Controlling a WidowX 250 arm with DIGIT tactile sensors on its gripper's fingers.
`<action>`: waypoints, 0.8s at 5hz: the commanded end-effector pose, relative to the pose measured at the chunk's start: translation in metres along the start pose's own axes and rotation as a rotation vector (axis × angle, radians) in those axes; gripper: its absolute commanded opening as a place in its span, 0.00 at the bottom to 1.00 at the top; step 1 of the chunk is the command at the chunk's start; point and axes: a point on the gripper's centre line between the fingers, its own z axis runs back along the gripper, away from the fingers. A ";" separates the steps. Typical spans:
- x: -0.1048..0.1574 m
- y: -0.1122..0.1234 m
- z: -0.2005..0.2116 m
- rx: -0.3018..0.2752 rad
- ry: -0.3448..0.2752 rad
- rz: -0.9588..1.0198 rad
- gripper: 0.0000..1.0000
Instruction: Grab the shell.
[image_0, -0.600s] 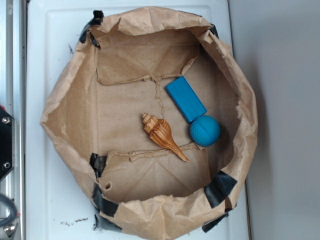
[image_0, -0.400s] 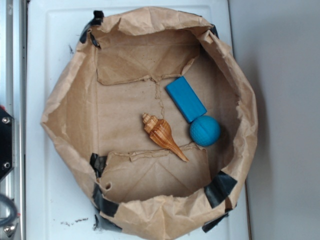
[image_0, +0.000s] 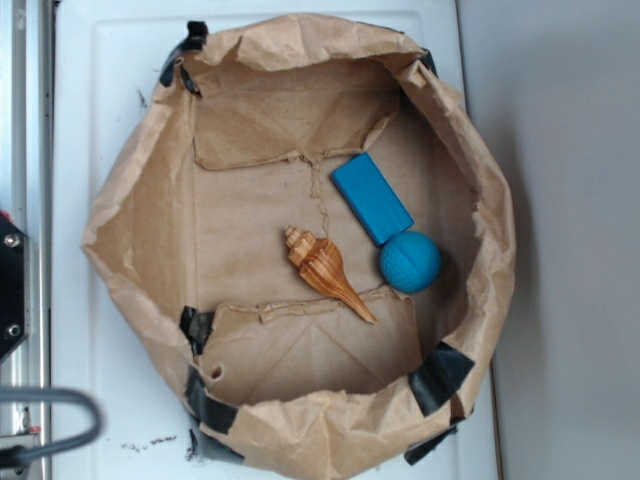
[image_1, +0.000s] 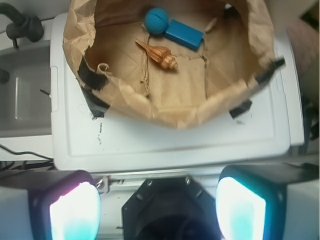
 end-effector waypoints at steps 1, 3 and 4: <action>0.039 -0.004 0.014 -0.001 -0.046 -0.009 1.00; 0.039 -0.004 0.014 -0.001 -0.046 -0.009 1.00; 0.045 0.006 -0.017 0.086 -0.070 0.031 1.00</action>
